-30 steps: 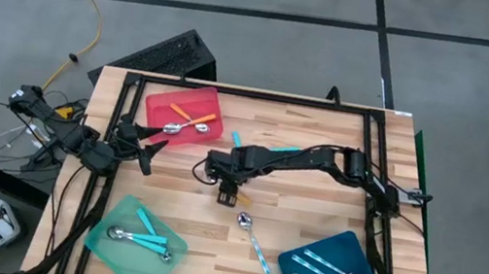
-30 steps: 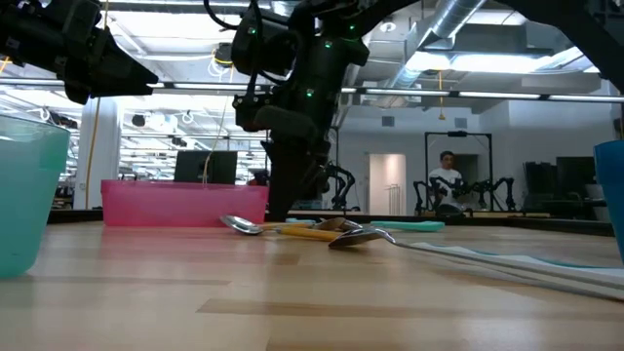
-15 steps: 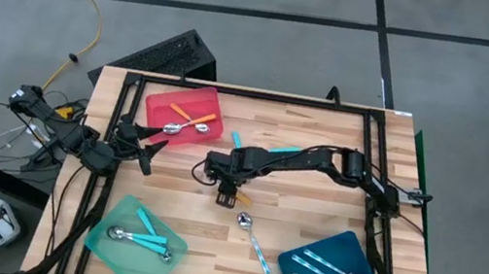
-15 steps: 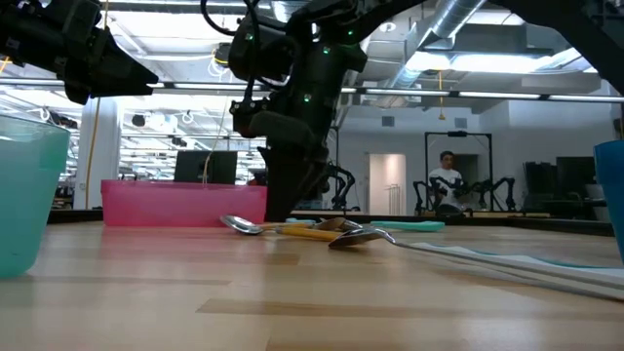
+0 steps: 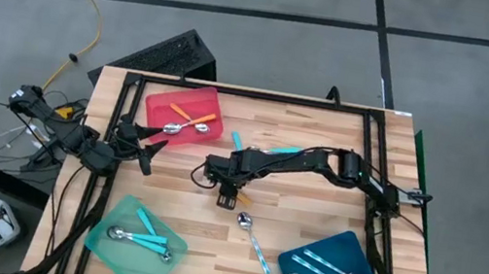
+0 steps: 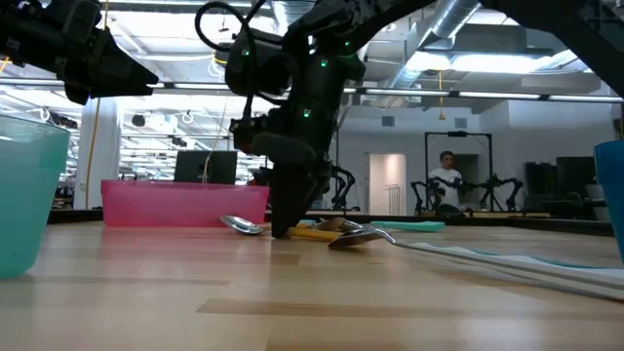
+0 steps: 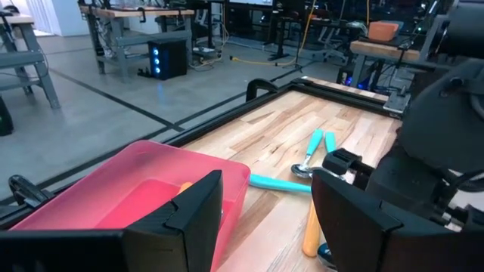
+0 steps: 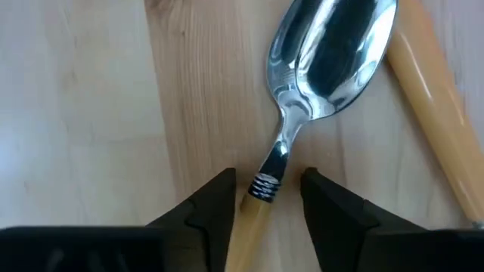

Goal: Sort silverware by color (type)
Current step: Put the yellow spoon into the pink bin

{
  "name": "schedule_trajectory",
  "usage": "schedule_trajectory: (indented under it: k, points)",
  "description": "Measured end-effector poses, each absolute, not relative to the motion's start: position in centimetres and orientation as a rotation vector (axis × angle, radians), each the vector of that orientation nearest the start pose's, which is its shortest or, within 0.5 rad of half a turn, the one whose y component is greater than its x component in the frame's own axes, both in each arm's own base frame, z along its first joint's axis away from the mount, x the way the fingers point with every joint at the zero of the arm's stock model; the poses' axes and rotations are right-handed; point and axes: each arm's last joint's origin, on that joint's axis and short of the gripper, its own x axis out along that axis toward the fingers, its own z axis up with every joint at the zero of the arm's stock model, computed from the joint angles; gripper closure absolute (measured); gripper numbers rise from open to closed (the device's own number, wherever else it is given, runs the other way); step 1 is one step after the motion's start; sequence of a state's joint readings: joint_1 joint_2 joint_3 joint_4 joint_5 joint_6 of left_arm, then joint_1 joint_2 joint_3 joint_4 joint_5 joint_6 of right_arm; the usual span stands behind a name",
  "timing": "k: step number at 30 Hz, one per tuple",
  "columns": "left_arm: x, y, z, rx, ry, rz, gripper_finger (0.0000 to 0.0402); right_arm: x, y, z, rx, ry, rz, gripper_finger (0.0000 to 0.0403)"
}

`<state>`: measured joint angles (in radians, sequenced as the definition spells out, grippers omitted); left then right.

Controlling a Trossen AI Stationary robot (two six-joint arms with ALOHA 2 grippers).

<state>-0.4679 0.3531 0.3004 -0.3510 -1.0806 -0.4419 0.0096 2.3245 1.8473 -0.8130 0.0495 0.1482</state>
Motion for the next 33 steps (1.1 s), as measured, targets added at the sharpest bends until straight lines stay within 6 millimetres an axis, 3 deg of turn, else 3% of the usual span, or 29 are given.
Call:
schedule_trajectory:
  k: [8, 18, 33]
  points:
    - [9.6, -2.0, 21.0, -0.139, 0.153, 0.652, 0.0212, 46.8, 0.4, 14.3, 0.069, 1.334, -0.15, 0.0343]
    - [9.6, -2.0, 21.0, -0.139, 0.153, 0.651, 0.0212, 46.5, 1.0, 15.0, 0.038, 1.366, -0.135, 0.0342]
    - [9.6, -2.0, 21.0, -0.139, 0.153, 0.651, 0.0212, 47.2, 1.3, 20.0, -0.035, 1.356, -0.07, 0.0338]
